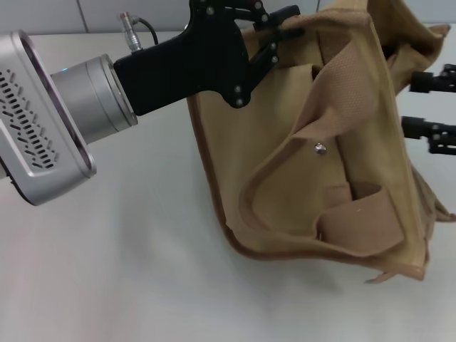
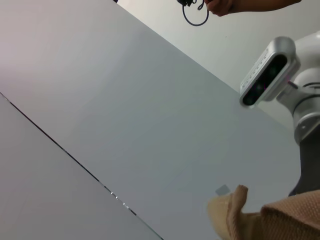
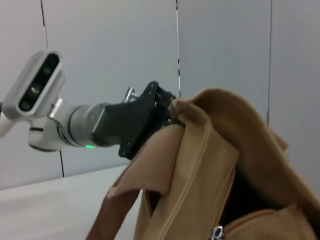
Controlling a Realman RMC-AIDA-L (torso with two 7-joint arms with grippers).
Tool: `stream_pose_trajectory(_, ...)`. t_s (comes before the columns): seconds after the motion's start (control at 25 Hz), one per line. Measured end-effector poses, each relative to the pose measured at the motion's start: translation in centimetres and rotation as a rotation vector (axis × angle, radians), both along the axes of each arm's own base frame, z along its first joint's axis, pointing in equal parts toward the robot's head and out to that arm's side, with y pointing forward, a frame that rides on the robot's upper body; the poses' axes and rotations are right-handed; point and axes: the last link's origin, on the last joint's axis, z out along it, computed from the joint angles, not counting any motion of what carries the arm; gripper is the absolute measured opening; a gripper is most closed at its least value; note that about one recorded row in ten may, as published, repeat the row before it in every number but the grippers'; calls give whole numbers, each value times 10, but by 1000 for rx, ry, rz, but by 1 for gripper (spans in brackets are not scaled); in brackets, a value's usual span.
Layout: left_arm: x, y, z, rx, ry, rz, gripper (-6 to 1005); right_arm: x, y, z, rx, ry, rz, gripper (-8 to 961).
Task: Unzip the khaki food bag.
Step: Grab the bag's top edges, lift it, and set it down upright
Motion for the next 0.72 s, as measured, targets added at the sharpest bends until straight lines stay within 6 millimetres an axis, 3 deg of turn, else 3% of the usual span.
stream_pose_trajectory(0.44,-1,1,1,3,-4,4,121,-15,18,-26,-57,-78,11,666)
stream_pose_trajectory(0.64,-1,1,0,3,-4,2,122,-20,20,-29,-61,-101,31,663)
stream_pose_trajectory(0.72,0,0,0,2,-4,1,122,-20,20,-30,-61,-104,33,550)
